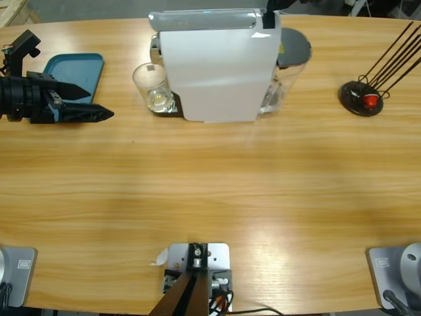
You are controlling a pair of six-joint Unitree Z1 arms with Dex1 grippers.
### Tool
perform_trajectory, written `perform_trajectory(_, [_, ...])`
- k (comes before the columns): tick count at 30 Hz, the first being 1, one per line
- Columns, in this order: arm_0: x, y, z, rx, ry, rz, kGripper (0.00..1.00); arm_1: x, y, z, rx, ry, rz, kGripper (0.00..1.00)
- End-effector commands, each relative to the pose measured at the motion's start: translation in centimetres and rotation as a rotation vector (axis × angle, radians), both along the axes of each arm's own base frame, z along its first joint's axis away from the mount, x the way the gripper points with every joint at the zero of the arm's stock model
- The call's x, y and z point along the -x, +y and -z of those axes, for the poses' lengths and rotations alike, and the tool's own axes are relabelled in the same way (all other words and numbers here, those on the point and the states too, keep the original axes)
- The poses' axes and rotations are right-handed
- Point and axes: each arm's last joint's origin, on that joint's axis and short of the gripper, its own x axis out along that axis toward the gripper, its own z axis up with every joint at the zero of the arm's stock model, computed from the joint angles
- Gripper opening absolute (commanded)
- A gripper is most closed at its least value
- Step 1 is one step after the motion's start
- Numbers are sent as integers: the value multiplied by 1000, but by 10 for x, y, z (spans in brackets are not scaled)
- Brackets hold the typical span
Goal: Pour coffee
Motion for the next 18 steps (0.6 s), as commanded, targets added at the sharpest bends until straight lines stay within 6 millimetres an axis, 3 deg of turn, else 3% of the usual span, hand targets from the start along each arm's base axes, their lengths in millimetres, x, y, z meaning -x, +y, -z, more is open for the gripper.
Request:
perform_trajectory(1, [0, -2, 16, -26, 49, -5, 1000, -3, 7, 21, 23, 68, -7, 0])
perform_trajectory(7, [-2, -2, 17, -25, 50, -4, 1000, -3, 7, 4, 3, 10, -9, 0])
perform_trajectory(18, [-1, -2, 18, -27, 52, -4, 1000, -4, 8, 20, 23, 50, -15, 0])
